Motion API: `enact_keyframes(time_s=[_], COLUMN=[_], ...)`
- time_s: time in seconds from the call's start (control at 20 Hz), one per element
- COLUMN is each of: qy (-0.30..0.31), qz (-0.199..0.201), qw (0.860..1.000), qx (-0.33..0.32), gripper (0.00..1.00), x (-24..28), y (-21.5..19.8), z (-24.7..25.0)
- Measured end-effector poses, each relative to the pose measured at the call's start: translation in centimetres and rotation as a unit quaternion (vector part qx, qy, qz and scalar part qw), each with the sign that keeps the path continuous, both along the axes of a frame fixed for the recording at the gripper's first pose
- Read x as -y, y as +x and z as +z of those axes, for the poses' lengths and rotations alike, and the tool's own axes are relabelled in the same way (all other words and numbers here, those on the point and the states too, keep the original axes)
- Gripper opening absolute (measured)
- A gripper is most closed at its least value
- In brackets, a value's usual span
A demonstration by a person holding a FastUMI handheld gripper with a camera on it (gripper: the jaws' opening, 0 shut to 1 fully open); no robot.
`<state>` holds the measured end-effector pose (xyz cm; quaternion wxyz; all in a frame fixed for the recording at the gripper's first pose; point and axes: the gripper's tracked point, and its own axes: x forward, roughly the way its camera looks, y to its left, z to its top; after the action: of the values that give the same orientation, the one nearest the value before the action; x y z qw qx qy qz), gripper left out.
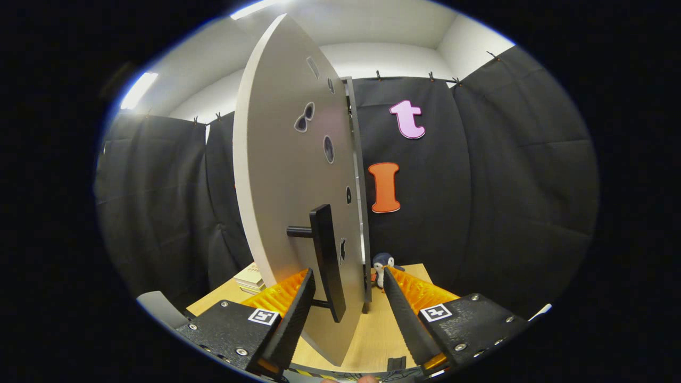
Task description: Open the shoe cabinet door, grab the shoes and put them into the shoe cabinet, then close the shoe cabinet door.
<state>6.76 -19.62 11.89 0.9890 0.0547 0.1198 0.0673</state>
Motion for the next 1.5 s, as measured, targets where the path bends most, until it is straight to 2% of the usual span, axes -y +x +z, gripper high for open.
enact_keyframes(time_s=[0.25,0.5,1.1,1.5], qy=[0.003,0.0,0.001,-0.008], qz=[0.007,0.02,0.014,-0.008], qw=[1.0,1.0,1.0,1.0], qx=[-0.011,-0.015,-0.009,-0.013], gripper=[0.82,0.82,0.82,0.82], x=[-2.6,-8.4,-22.2,-27.2], y=[0.8,1.8,10.3,14.9], z=[-0.2,-0.2,-1.2,-1.3])
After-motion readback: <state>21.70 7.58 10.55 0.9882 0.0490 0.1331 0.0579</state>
